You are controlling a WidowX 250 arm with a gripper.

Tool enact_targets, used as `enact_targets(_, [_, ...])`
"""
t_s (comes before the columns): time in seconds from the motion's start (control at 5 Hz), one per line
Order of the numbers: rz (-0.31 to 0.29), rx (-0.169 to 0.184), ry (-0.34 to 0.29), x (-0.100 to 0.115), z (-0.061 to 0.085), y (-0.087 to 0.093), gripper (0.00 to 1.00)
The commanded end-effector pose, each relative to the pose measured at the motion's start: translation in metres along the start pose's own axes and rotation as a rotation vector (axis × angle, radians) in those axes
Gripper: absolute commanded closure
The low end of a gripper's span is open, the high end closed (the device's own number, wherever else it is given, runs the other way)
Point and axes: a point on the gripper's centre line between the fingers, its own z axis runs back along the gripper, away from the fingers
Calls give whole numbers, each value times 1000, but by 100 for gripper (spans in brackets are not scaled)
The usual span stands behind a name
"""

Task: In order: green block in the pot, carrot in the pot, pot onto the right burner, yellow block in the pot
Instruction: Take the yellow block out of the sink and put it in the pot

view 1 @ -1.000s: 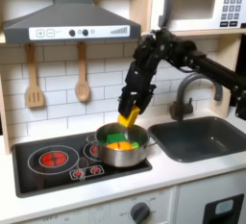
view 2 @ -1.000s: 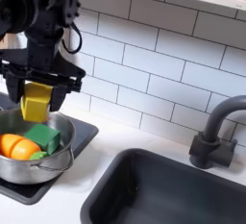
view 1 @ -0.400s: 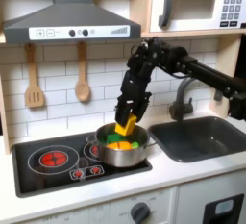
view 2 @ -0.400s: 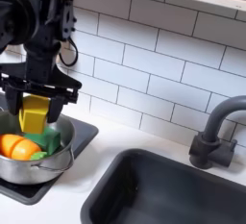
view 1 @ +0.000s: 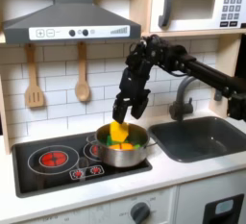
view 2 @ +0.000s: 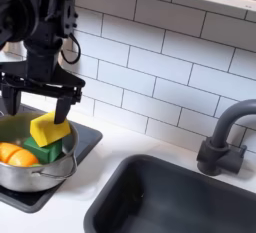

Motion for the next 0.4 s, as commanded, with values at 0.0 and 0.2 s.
enact_targets(0.0, [32, 0, 22, 2, 18, 1, 0])
enact_targets(0.2, [32, -2, -13, 4, 27, 3, 0])
